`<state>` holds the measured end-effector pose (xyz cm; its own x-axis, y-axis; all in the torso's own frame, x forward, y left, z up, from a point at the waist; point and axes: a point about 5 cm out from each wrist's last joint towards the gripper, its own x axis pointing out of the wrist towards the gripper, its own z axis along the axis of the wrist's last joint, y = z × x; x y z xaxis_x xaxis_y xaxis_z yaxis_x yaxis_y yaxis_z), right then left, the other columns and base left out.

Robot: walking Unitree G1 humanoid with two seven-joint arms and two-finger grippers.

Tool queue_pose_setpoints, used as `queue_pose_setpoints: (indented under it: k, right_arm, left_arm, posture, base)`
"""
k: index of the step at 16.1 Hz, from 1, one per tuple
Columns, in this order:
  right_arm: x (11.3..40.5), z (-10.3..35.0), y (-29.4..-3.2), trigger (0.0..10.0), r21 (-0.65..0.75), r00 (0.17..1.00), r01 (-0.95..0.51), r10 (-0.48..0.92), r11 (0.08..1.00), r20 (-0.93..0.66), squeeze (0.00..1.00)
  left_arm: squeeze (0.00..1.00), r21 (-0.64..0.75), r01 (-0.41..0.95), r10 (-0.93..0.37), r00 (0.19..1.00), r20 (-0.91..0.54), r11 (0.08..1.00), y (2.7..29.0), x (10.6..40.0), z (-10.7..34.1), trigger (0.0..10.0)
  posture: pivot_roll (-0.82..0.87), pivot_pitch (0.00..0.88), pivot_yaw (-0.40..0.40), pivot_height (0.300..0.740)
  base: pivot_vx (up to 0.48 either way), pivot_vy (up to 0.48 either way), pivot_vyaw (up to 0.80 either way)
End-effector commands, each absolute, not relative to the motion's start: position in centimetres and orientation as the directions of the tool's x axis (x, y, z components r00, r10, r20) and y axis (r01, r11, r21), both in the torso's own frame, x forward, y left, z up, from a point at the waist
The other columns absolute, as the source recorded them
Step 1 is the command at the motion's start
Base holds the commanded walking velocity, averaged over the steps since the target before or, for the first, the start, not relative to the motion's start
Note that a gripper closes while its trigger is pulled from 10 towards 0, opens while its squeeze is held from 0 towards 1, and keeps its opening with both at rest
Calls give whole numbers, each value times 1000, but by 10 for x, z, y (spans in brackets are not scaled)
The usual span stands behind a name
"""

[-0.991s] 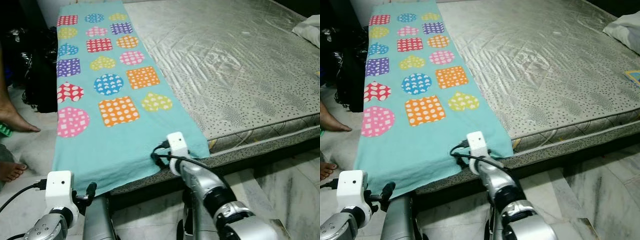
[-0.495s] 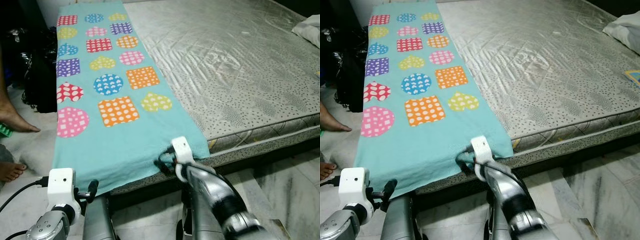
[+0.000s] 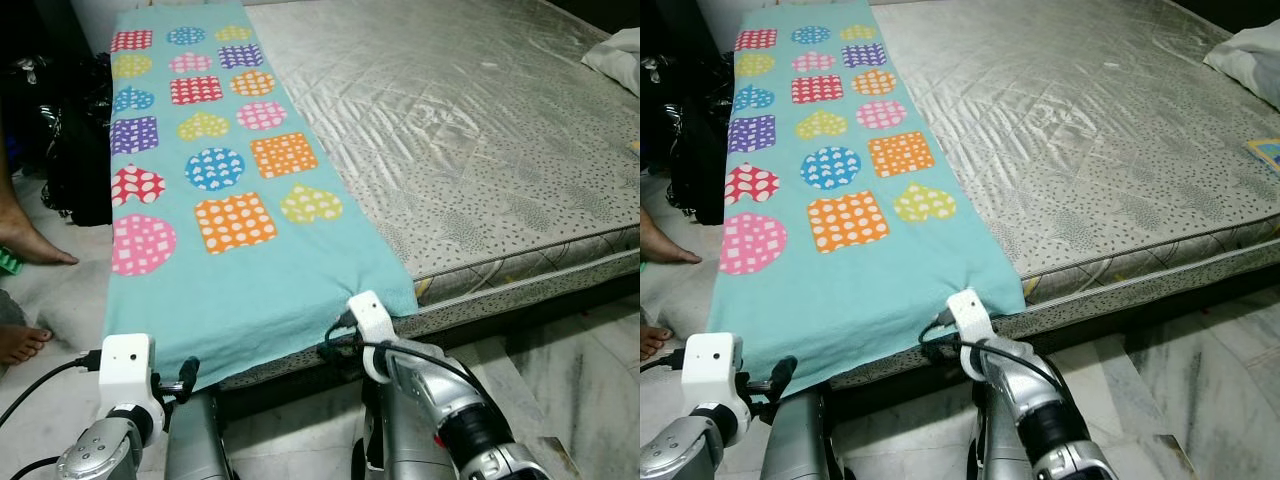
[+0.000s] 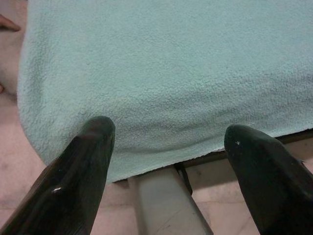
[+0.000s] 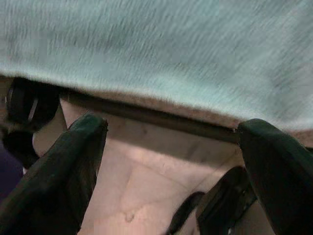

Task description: Clean up the room

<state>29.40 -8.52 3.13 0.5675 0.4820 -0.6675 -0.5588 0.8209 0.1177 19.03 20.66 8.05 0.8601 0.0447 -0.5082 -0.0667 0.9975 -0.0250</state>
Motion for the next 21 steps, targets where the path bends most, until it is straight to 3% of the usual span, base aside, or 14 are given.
queue_pose_setpoints:
  k: [1, 3, 7, 9, 12, 16, 21]
  right_arm:
    - [291, 35, -88, 10000, 90, 553, -600, 493, 795, -672, 0]
    - [289, 37, -97, 10000, 43, 562, -619, 480, 784, -674, 0]
    - [295, 61, -127, 10000, -63, 754, -512, 413, 857, -510, 0]
    - [304, 89, -134, 10000, -21, 900, -345, 324, 939, -293, 0]
    - [312, 122, -131, 10000, 112, 969, -230, 238, 967, -68, 0]
    - [325, 147, -130, 10000, 167, 977, -212, 203, 963, 70, 0]
    - [335, 160, -134, 10000, 163, 973, -214, 195, 963, 122, 0]
  left_arm:
    - [0, -13, -69, 52, 849, -527, 998, 206, 190, 77, 10000]
    - [0, -12, -68, 52, 848, -527, 998, 206, 192, 76, 10000]
    - [0, -42, -73, 45, 881, -471, 996, 202, 203, 80, 10000]
    - [0, -70, -70, 33, 902, -431, 995, 198, 214, 81, 10000]
    - [0, -91, -48, 10, 923, -384, 995, 191, 230, 83, 10000]
    - [0, -92, -35, 1, 937, -348, 995, 189, 248, 84, 10000]
    - [0, -91, -12, -19, 943, -332, 996, 187, 259, 82, 10000]
  posture:
    - [26, 116, -34, 526]
    - [16, 104, -36, 526]
    - [-20, 59, -27, 526]
    - [-42, 27, -16, 526]
    - [-64, 0, 5, 526]
    - [-83, 0, 23, 526]
    - [-104, 0, 41, 526]
  base:
    - [0, 0, 0]
    - [0, 0, 0]
    - [0, 0, 0]
    - [0, 0, 0]
    - [0, 0, 0]
    - [0, 0, -247]
    - [0, 0, -548]
